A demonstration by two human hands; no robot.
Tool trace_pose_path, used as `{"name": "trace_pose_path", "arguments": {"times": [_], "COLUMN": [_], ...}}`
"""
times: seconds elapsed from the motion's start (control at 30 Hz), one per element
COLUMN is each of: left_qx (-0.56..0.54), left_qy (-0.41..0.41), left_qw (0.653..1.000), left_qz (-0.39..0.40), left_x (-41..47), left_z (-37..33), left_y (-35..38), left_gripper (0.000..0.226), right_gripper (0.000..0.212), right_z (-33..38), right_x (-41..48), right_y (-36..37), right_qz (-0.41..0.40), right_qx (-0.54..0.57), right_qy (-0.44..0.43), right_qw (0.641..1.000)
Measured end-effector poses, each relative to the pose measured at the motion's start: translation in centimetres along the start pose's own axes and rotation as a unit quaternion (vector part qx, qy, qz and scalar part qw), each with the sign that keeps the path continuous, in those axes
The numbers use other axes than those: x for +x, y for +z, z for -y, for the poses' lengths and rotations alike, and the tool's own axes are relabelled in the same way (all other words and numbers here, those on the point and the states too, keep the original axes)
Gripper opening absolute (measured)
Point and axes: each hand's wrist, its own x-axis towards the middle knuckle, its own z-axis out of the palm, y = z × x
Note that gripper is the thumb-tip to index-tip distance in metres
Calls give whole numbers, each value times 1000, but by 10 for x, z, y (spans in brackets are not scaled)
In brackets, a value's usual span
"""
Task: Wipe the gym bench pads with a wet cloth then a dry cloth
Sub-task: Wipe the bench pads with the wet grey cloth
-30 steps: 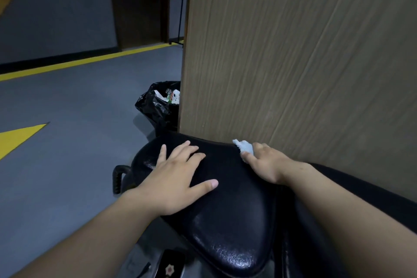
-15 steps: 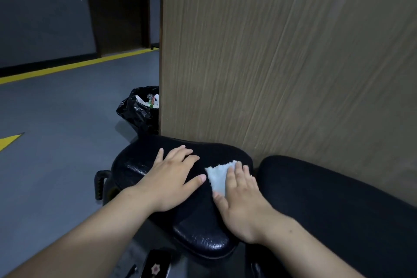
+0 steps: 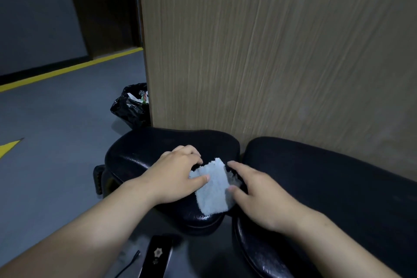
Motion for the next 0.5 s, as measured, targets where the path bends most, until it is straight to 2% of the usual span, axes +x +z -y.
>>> {"name": "trace_pose_path", "arguments": {"times": [0.2,0.27,0.37,0.5], "left_qx": [-14,-31,-51,-29], "left_qy": [-17,11,71,108], "left_qw": [1000,999,996,993], "left_qz": [-5,-3,17,48], "left_x": [3,7,15,26], "left_z": [-4,-8,-15,-27], "left_y": [1,1,1,6], "left_gripper": [38,40,58,52], "right_gripper": [43,41,35,38], "right_z": [-27,-31,-33,-35], "right_x": [-4,-4,-3,-4], "right_y": [-17,-18,-18,-13], "right_qz": [-5,0,2,8], "right_qx": [-88,-95,-89,-72], "right_qy": [-27,-40,-57,-78], "right_qw": [996,995,994,994]}}
